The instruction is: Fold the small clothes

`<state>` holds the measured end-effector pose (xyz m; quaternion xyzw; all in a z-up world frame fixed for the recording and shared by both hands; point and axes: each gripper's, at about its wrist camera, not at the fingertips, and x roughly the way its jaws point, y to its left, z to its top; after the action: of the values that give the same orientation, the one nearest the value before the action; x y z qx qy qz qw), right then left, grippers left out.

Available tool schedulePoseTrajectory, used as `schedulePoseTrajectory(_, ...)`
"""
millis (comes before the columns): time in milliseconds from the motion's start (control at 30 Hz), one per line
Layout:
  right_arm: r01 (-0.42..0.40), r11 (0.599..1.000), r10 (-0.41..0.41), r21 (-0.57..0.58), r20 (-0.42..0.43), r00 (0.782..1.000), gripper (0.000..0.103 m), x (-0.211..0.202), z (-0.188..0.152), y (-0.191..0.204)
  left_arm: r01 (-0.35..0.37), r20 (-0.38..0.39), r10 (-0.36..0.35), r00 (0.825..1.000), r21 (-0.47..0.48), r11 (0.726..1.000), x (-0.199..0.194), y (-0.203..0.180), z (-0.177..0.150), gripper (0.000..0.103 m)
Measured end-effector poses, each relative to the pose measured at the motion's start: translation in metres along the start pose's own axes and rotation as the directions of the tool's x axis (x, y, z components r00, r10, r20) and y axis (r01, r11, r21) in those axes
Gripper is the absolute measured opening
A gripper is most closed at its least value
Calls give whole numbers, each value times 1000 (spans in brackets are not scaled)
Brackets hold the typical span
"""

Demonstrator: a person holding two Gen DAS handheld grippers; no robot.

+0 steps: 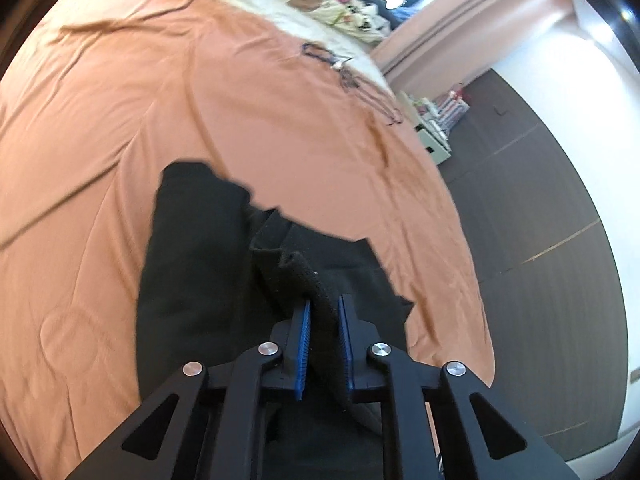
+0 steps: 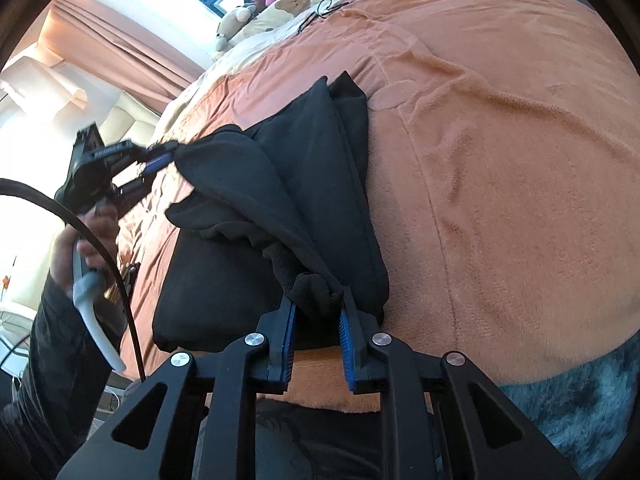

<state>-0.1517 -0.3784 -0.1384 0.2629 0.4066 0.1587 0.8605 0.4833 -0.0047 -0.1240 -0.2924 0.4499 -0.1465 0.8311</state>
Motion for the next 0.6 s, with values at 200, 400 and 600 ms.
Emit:
schedulePoseTrajectory(200,-12,1000,12,-13,9,1000,16,-4,0,1,28,14,-29,999,77,997,14,-37,26,6)
schedulePoseTrajectory(400,-24,1000,24,-16,19,1000,16,-6,2,1,38,7,-39,999,126,991,36,-64,46,4)
schedulePoseTrajectory(600,-33,999,33,-4,17,999,16,-2,0,-4,40,-22,-37,999,173,984,69,-82,62,0)
